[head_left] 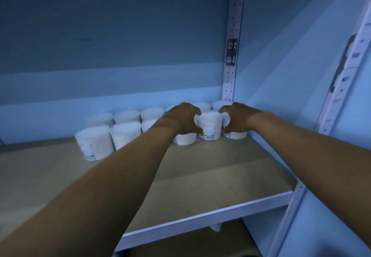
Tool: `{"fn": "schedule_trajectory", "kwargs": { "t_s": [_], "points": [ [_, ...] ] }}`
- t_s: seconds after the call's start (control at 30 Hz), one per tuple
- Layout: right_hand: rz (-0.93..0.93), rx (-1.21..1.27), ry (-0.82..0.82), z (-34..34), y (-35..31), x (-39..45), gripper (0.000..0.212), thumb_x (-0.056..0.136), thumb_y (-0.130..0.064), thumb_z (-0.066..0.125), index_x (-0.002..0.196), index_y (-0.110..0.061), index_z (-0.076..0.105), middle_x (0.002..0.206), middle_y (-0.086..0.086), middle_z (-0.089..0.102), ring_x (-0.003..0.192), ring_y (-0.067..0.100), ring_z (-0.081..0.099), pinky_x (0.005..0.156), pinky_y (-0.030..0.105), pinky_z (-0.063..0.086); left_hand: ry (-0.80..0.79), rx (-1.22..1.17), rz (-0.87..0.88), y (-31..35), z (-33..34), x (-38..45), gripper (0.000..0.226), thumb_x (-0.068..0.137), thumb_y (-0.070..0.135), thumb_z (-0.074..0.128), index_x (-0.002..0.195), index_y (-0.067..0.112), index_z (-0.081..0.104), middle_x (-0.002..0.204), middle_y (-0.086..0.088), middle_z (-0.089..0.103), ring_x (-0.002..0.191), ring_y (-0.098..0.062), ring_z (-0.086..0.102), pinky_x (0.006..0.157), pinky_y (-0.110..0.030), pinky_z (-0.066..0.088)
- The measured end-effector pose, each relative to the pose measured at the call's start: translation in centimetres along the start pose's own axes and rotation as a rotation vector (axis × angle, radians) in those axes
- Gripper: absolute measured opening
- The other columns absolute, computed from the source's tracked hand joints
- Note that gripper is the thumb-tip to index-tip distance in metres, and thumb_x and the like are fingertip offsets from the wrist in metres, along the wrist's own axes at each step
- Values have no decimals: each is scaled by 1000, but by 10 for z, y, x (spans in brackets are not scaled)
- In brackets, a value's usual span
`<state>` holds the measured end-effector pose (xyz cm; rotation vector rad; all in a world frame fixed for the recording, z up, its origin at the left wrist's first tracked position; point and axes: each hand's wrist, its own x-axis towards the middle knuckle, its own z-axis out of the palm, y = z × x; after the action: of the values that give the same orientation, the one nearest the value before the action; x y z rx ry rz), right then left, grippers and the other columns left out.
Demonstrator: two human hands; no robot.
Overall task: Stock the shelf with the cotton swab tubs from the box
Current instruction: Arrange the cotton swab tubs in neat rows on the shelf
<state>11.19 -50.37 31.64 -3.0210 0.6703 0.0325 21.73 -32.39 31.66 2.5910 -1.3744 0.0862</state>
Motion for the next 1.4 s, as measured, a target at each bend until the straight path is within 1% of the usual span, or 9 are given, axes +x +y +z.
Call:
{"fn": "schedule_trajectory", "kwargs": {
  "t_s": [0.17, 0.27, 0.4, 0.5, 0.57, 0.7, 0.8, 1.07, 1.4],
  "points": [
    [55, 8, 41, 8, 27, 12, 93, 77, -52, 76, 154, -32, 28, 148, 12, 37, 132, 35, 47, 104, 43, 45, -51, 37, 67, 21, 18, 26, 76, 83, 45, 75, 149, 26, 42, 153, -1, 39, 141, -20, 37, 109, -32, 34],
    [59, 36, 51, 11, 36, 22, 96, 77, -51, 76, 156, -33, 24, 149, 12, 35, 132, 37, 47, 103, 48, 46, -70, 57, 102, 31, 24, 38, 78, 81, 44, 76, 149, 21, 43, 152, -5, 39, 138, -23, 42, 111, -36, 38],
    [52, 42, 45, 14, 40, 31, 98, 78, -51, 76, 157, -31, 22, 150, 14, 34, 134, 36, 45, 105, 47, 45, -73, 72, 124, 40, 27, 50, 77, 77, 43, 79, 143, 17, 49, 144, -8, 46, 129, -26, 50, 106, -41, 44],
    [44, 17, 34, 17, 39, 38, 98, 77, -53, 76, 156, -29, 24, 150, 14, 36, 133, 35, 46, 104, 46, 46, -75, 80, 132, 41, 29, 60, 68, 76, 45, 79, 133, 18, 56, 137, -8, 52, 121, -26, 55, 99, -37, 48],
    [35, 5, 32, 18, 39, 42, 97, 77, -54, 76, 156, -29, 25, 149, 14, 36, 132, 35, 47, 103, 45, 46, -85, 78, 132, 43, 30, 64, 65, 78, 44, 78, 134, 17, 57, 136, -9, 53, 120, -26, 56, 98, -36, 48],
    [44, -7, 27, 20, 40, 47, 95, 79, -52, 75, 157, -30, 24, 150, 14, 35, 132, 35, 47, 103, 43, 46, -104, 103, 111, 39, 36, 69, 81, 80, 48, 77, 148, 19, 44, 148, -9, 44, 133, -27, 47, 109, -40, 42],
    [50, -24, 18, 23, 42, 50, 91, 79, -52, 75, 154, -30, 28, 147, 14, 38, 128, 34, 50, 99, 42, 48, -114, 117, 104, 35, 40, 73, 88, 79, 49, 77, 152, 22, 36, 152, -8, 39, 137, -27, 43, 112, -41, 39],
    [70, -43, 26, 22, 42, 55, 83, 76, -49, 77, 147, -32, 39, 143, 9, 49, 124, 29, 53, 98, 39, 48, -116, 109, 63, 32, 41, 77, 86, 82, 45, 76, 154, 27, 33, 156, -7, 38, 142, -24, 36, 113, -37, 33],
    [98, -47, 8, 20, 37, 55, 88, 69, -45, 81, 146, -32, 42, 144, 7, 49, 126, 28, 53, 102, 40, 48, -106, 177, 54, 44, 32, 69, 81, 81, 48, 76, 151, 29, 41, 148, -7, 49, 134, -26, 46, 107, -39, 40]
  ]
}}
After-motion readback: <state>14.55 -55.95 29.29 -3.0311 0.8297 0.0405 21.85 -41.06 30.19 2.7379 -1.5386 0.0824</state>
